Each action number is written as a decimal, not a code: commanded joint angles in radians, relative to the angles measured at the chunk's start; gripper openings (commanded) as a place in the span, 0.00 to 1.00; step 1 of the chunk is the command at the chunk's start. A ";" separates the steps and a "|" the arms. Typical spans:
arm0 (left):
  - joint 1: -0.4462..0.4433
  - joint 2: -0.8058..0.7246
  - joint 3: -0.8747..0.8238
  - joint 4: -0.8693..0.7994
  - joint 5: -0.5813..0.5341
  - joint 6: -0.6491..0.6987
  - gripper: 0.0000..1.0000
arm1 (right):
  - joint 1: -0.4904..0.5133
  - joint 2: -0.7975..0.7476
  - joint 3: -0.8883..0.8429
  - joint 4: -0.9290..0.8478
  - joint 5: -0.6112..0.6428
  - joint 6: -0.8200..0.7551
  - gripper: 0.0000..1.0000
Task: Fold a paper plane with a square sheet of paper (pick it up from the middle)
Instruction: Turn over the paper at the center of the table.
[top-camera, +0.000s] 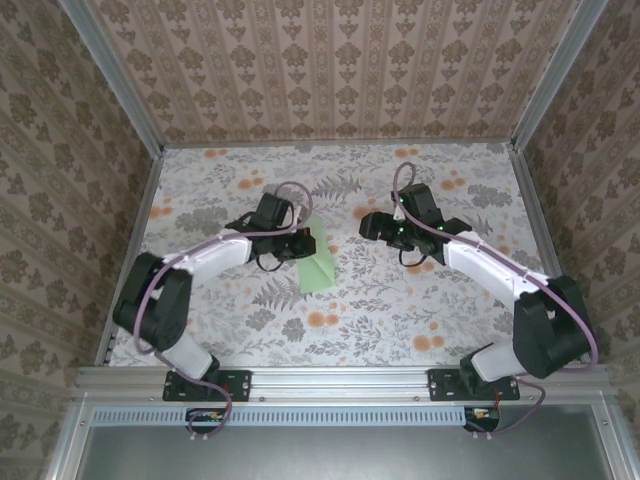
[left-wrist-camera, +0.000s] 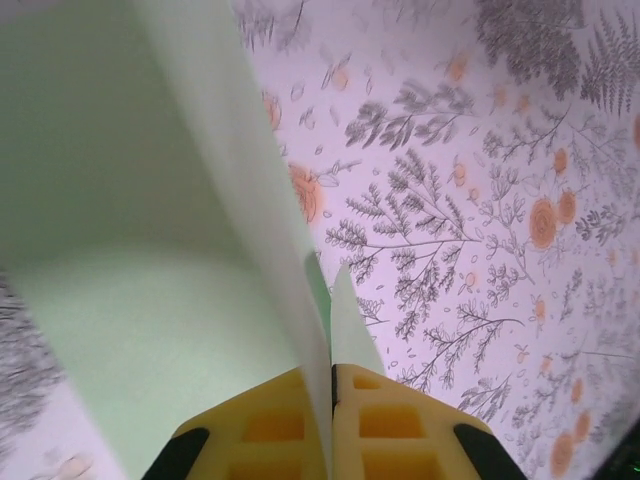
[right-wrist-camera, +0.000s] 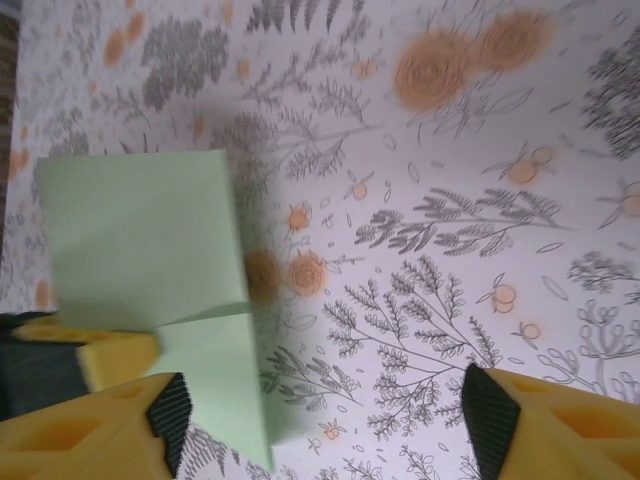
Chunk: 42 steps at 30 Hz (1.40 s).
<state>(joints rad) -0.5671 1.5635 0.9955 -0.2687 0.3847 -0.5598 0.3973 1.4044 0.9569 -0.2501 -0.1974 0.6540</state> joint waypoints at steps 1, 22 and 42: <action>-0.021 -0.097 0.090 -0.317 -0.227 0.173 0.04 | -0.004 -0.085 -0.022 -0.056 0.096 0.006 0.83; -0.281 0.398 0.604 -0.890 -1.273 0.205 0.04 | -0.020 -0.321 -0.139 -0.211 0.373 0.025 0.94; -0.292 0.600 0.623 -0.583 -0.823 0.244 0.21 | -0.080 -0.285 -0.144 -0.282 0.383 0.046 0.94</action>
<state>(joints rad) -0.8570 2.1998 1.6127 -0.9070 -0.5762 -0.3210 0.3260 1.0996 0.7952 -0.4969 0.1734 0.6857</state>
